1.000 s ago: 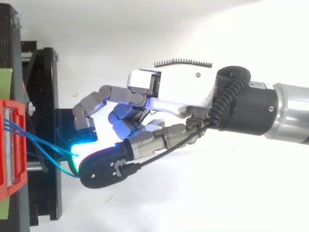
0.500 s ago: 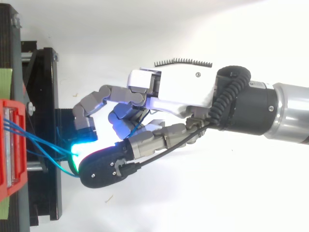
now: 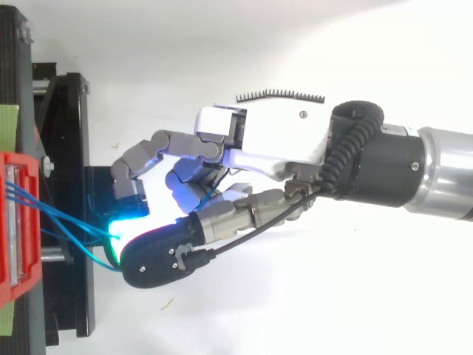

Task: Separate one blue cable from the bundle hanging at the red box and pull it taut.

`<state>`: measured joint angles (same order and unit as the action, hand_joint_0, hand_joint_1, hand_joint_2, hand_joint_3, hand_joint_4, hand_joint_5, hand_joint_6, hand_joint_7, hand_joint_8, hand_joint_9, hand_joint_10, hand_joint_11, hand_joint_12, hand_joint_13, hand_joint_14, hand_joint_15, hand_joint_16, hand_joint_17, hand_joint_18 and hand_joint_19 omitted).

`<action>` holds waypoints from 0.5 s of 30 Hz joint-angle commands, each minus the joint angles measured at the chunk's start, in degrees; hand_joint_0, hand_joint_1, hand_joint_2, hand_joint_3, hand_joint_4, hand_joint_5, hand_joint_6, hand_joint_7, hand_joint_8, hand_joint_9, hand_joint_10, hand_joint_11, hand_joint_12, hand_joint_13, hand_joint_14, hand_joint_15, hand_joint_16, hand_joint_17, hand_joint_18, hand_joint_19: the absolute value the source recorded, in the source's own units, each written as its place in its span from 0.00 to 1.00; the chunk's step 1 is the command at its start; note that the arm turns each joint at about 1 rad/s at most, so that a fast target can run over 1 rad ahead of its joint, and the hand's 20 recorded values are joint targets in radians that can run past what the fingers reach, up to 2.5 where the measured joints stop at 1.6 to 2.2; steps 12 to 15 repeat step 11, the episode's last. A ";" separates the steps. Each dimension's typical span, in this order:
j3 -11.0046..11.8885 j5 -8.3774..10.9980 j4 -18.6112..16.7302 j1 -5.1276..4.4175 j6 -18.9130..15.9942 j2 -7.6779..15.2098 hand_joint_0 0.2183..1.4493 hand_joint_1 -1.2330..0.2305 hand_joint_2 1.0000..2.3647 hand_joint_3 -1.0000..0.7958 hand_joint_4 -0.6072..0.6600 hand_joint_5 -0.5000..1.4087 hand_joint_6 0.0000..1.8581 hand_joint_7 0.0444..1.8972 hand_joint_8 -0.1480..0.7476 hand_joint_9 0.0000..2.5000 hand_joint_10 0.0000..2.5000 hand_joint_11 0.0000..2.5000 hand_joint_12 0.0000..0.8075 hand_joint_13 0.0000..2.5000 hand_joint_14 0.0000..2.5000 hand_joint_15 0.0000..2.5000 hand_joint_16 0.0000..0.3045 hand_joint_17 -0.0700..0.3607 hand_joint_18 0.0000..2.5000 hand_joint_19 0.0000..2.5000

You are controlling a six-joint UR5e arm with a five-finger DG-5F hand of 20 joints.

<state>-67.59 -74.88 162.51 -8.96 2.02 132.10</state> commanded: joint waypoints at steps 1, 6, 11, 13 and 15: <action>0.01 0.00 0.00 -0.01 0.00 0.00 0.44 0.29 0.01 0.40 0.30 0.16 0.48 0.62 0.51 0.31 0.86 0.53 0.43 0.35 0.89 0.59 0.13 0.37 0.52 0.58; 0.01 0.00 0.00 -0.01 0.00 0.00 0.44 0.29 0.01 0.41 0.30 0.16 0.48 0.62 0.51 0.32 0.85 0.54 0.43 0.36 0.89 0.59 0.13 0.36 0.52 0.58; 0.01 0.00 0.00 -0.01 0.00 0.00 0.44 0.29 0.01 0.41 0.30 0.16 0.48 0.61 0.51 0.32 0.85 0.55 0.43 0.36 0.88 0.60 0.13 0.37 0.52 0.58; 0.01 0.00 0.00 -0.01 0.00 0.00 0.44 0.29 0.01 0.41 0.30 0.16 0.48 0.61 0.51 0.32 0.85 0.55 0.43 0.36 0.88 0.60 0.13 0.37 0.52 0.58; 0.01 0.00 0.00 -0.01 0.00 0.00 0.44 0.29 0.01 0.41 0.30 0.16 0.48 0.61 0.51 0.32 0.85 0.55 0.43 0.36 0.88 0.60 0.13 0.37 0.52 0.58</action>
